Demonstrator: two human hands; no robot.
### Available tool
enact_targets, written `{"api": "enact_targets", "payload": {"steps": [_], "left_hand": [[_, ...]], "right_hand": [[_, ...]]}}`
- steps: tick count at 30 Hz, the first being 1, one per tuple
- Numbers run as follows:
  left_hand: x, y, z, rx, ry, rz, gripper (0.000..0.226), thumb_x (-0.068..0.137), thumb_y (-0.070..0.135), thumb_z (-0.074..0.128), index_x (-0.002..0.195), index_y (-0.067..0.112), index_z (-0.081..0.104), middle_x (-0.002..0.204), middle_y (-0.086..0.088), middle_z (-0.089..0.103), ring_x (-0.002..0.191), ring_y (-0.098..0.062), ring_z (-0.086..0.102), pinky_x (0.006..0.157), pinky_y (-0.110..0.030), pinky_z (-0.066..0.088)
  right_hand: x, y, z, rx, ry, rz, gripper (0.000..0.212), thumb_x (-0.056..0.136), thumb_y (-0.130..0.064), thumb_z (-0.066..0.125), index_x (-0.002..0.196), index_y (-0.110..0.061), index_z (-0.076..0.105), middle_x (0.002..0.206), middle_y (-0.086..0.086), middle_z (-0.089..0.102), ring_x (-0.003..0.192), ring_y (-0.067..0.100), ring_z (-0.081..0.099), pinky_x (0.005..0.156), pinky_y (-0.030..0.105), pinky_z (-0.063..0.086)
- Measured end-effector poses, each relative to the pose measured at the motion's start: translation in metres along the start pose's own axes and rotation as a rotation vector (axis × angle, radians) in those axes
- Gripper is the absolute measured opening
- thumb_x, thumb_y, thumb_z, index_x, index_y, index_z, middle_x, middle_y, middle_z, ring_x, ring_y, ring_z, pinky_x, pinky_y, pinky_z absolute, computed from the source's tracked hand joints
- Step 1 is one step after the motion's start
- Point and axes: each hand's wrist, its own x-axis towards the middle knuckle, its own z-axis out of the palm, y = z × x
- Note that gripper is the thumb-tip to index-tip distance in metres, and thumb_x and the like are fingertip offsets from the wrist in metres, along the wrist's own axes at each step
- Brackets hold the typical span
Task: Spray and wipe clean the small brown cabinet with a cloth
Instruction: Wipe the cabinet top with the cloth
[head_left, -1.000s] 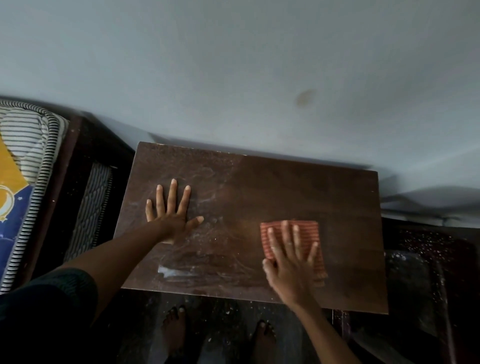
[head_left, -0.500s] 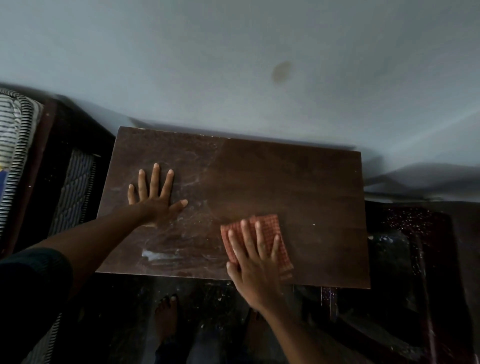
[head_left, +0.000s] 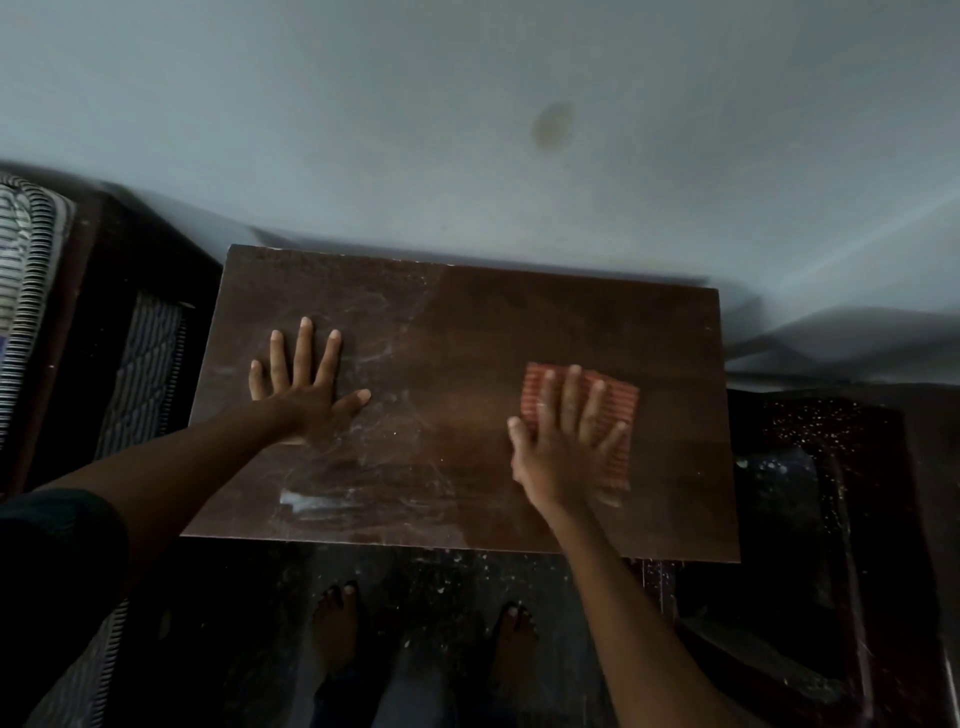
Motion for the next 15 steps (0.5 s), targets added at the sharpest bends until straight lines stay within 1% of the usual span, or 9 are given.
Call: {"api": "enact_targets", "payload": {"steps": [2, 4, 6, 7, 9, 11, 13, 14, 15], "left_hand": [[0.0, -0.001, 0.0, -0.003, -0.009, 0.0, 0.087, 0.082, 0.075, 0.023, 0.139, 0.035, -0.03, 0.141, 0.002, -0.049, 0.133, -0.029, -0.04, 0.112, -0.051, -0.013], [0.001, -0.001, 0.0, -0.007, -0.006, 0.004, 0.088, 0.082, 0.075, 0.023, 0.139, 0.036, -0.03, 0.141, 0.002, -0.049, 0.133, -0.029, -0.04, 0.112, -0.052, -0.012], [0.002, -0.002, 0.001, -0.009, 0.002, 0.006, 0.088, 0.082, 0.075, 0.024, 0.139, 0.036, -0.029, 0.141, 0.002, -0.049, 0.133, -0.029, -0.04, 0.112, -0.052, -0.012], [0.002, -0.003, 0.001, -0.009, 0.004, 0.008, 0.088, 0.082, 0.075, 0.024, 0.139, 0.036, -0.029, 0.141, 0.002, -0.049, 0.133, -0.029, -0.04, 0.112, -0.052, -0.012], [0.003, -0.003, 0.003, -0.013, 0.015, 0.016, 0.087, 0.083, 0.074, 0.024, 0.139, 0.036, -0.029, 0.141, 0.002, -0.049, 0.132, -0.029, -0.04, 0.112, -0.052, -0.013], [0.005, -0.005, 0.004, -0.019, 0.035, 0.022, 0.087, 0.083, 0.074, 0.024, 0.139, 0.036, -0.029, 0.142, 0.002, -0.048, 0.132, -0.029, -0.04, 0.112, -0.052, -0.013], [0.007, -0.007, 0.007, -0.024, 0.06, 0.023, 0.087, 0.082, 0.075, 0.024, 0.14, 0.037, -0.029, 0.142, 0.002, -0.047, 0.133, -0.029, -0.04, 0.111, -0.052, -0.012], [0.008, -0.007, 0.008, -0.024, 0.071, 0.025, 0.087, 0.082, 0.075, 0.024, 0.14, 0.037, -0.029, 0.142, 0.002, -0.047, 0.133, -0.029, -0.04, 0.111, -0.052, -0.012], [0.009, -0.007, 0.009, -0.022, 0.08, 0.028, 0.087, 0.082, 0.075, 0.023, 0.14, 0.037, -0.029, 0.142, 0.002, -0.047, 0.133, -0.029, -0.039, 0.111, -0.052, -0.012]], "right_hand": [[-0.017, -0.021, 0.009, -0.039, -0.003, -0.165, 0.067, 0.089, -0.061, 0.013, 0.146, -0.03, -0.003, 0.156, 0.001, -0.008, 0.142, 0.025, -0.014, 0.107, 0.064, -0.008], [-0.05, -0.029, 0.017, -0.066, -0.006, -0.313, 0.063, 0.092, -0.058, 0.021, 0.147, -0.031, 0.009, 0.157, 0.001, 0.005, 0.144, 0.028, 0.0, 0.109, 0.066, 0.002], [-0.082, -0.018, 0.025, -0.087, -0.014, -0.368, 0.061, 0.092, -0.056, 0.026, 0.146, -0.031, 0.016, 0.157, 0.0, 0.01, 0.144, 0.028, 0.009, 0.108, 0.063, 0.01], [-0.094, -0.004, 0.027, -0.092, -0.022, -0.334, 0.06, 0.092, -0.057, 0.022, 0.146, -0.031, 0.016, 0.158, -0.002, 0.009, 0.145, 0.026, 0.009, 0.108, 0.06, 0.01], [-0.106, 0.037, 0.028, -0.082, -0.003, -0.159, 0.06, 0.093, -0.057, 0.012, 0.146, -0.029, 0.015, 0.158, -0.003, 0.001, 0.144, 0.024, 0.005, 0.11, 0.056, 0.009], [-0.1, 0.077, 0.021, -0.084, 0.016, 0.048, 0.067, 0.092, -0.059, 0.006, 0.145, -0.021, 0.023, 0.158, 0.001, 0.001, 0.143, 0.029, 0.008, 0.109, 0.061, 0.014], [-0.085, 0.097, 0.011, -0.078, -0.035, 0.167, 0.07, 0.091, -0.059, 0.01, 0.144, -0.017, 0.027, 0.155, 0.005, 0.008, 0.14, 0.034, 0.013, 0.103, 0.069, 0.02], [-0.076, 0.098, 0.006, -0.071, -0.051, 0.193, 0.07, 0.089, -0.058, 0.015, 0.146, -0.019, 0.023, 0.155, 0.007, 0.01, 0.14, 0.036, 0.012, 0.102, 0.071, 0.02], [-0.069, 0.094, 0.002, -0.064, -0.053, 0.216, 0.071, 0.085, -0.057, 0.017, 0.146, -0.021, 0.016, 0.156, 0.007, 0.008, 0.141, 0.036, 0.009, 0.103, 0.07, 0.016]]}}
